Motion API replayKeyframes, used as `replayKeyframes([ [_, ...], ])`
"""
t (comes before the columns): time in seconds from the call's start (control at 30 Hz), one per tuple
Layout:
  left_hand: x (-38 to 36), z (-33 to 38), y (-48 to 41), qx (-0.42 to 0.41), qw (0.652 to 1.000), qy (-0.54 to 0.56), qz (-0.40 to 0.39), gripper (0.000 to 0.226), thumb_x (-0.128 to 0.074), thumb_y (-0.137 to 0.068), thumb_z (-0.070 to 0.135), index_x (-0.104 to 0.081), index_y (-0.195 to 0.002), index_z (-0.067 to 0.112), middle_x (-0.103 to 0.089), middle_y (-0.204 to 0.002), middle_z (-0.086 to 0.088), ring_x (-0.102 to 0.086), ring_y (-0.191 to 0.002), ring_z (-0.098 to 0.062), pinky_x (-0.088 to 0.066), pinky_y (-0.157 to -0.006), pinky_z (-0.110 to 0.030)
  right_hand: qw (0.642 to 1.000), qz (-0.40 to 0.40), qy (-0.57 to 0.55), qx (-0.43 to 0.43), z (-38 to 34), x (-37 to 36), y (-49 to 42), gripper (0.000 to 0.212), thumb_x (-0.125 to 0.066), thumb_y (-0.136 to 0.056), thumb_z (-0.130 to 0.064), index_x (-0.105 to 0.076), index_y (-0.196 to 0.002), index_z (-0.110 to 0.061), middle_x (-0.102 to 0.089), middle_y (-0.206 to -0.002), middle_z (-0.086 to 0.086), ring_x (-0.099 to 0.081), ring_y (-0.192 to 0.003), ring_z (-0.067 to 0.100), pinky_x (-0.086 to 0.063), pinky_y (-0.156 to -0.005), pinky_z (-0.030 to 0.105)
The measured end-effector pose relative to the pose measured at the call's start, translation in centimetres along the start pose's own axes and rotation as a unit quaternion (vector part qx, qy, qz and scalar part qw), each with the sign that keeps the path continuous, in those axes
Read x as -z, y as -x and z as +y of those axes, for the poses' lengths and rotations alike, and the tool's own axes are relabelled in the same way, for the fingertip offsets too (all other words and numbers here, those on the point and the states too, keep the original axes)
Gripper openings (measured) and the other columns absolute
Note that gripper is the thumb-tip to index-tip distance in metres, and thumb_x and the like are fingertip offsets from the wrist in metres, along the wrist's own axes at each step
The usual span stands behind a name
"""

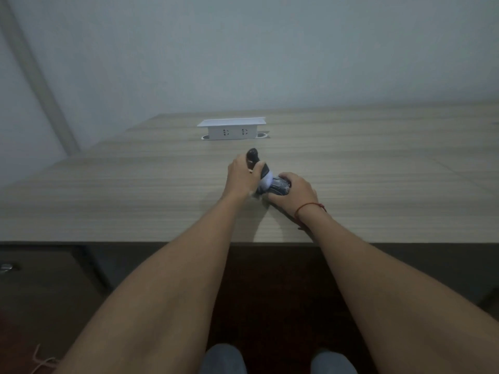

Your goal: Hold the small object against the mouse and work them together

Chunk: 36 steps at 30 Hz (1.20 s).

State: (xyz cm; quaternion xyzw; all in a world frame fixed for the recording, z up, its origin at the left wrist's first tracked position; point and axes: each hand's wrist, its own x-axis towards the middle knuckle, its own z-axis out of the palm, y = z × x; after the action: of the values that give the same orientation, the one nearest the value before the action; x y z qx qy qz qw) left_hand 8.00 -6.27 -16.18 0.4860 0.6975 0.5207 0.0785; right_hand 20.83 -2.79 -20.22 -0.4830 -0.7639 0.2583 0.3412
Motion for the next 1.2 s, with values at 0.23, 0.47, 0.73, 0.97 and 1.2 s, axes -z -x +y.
replayKeyframes([
  [0.23, 0.9, -2.0, 0.0, 0.040, 0.998, -0.002, 0.045, 0.030, -0.055, -0.095, 0.023, -0.056, -0.116, 0.001, -0.062, -0.116, -0.018, -0.061, -0.105, -0.031, -0.047, -0.085, -0.033, 1.000, 0.005, 0.004, -0.008, 0.1, -0.1, 0.0, 0.069, -0.080, -0.065, -0.049, -0.054, -0.123, -0.021, -0.064, -0.116, 0.003, -0.059, -0.104, 0.024, -0.051, -0.092, 0.046],
  [0.47, -0.6, -0.8, 0.6, 0.040, 0.999, 0.005, 0.036, 0.033, -0.051, -0.096, 0.023, -0.053, -0.120, 0.000, -0.060, -0.119, -0.021, -0.059, -0.108, -0.032, -0.045, -0.085, -0.032, 1.000, 0.006, 0.013, 0.005, 0.1, 0.3, -0.2, 0.064, -0.081, -0.064, -0.048, -0.058, -0.120, -0.023, -0.056, -0.117, 0.006, -0.053, -0.108, 0.025, -0.048, -0.094, 0.046],
  [0.73, 0.3, -0.3, -0.1, 0.028, 0.997, 0.021, 0.066, 0.031, -0.052, -0.096, 0.021, -0.054, -0.118, 0.000, -0.061, -0.119, -0.019, -0.059, -0.106, -0.029, -0.041, -0.082, -0.028, 1.000, -0.015, -0.026, 0.001, 0.1, 0.3, -0.2, 0.079, -0.084, -0.063, -0.044, -0.049, -0.130, -0.022, -0.057, -0.128, 0.002, -0.053, -0.115, 0.022, -0.047, -0.098, 0.047],
  [0.97, 0.5, -0.8, 0.1, 0.045, 0.996, -0.067, 0.027, 0.034, -0.055, -0.095, 0.022, -0.053, -0.119, -0.001, -0.057, -0.123, -0.022, -0.059, -0.109, -0.036, -0.047, -0.085, -0.036, 0.998, -0.028, -0.059, 0.002, 0.6, 0.4, -0.2, 0.076, -0.085, -0.062, -0.041, -0.051, -0.129, -0.025, -0.057, -0.128, -0.002, -0.053, -0.111, 0.017, -0.049, -0.097, 0.045],
  [1.2, 1.5, -0.1, -0.6, 0.018, 1.000, -0.001, 0.018, 0.031, -0.057, -0.094, 0.021, -0.060, -0.115, 0.000, -0.065, -0.116, -0.019, -0.062, -0.107, -0.031, -0.047, -0.087, -0.033, 0.993, -0.095, -0.069, 0.012, 0.9, 1.5, -1.2, 0.069, -0.084, -0.068, -0.027, -0.053, -0.130, -0.019, -0.055, -0.132, 0.002, -0.047, -0.109, 0.011, -0.039, -0.089, 0.027],
])
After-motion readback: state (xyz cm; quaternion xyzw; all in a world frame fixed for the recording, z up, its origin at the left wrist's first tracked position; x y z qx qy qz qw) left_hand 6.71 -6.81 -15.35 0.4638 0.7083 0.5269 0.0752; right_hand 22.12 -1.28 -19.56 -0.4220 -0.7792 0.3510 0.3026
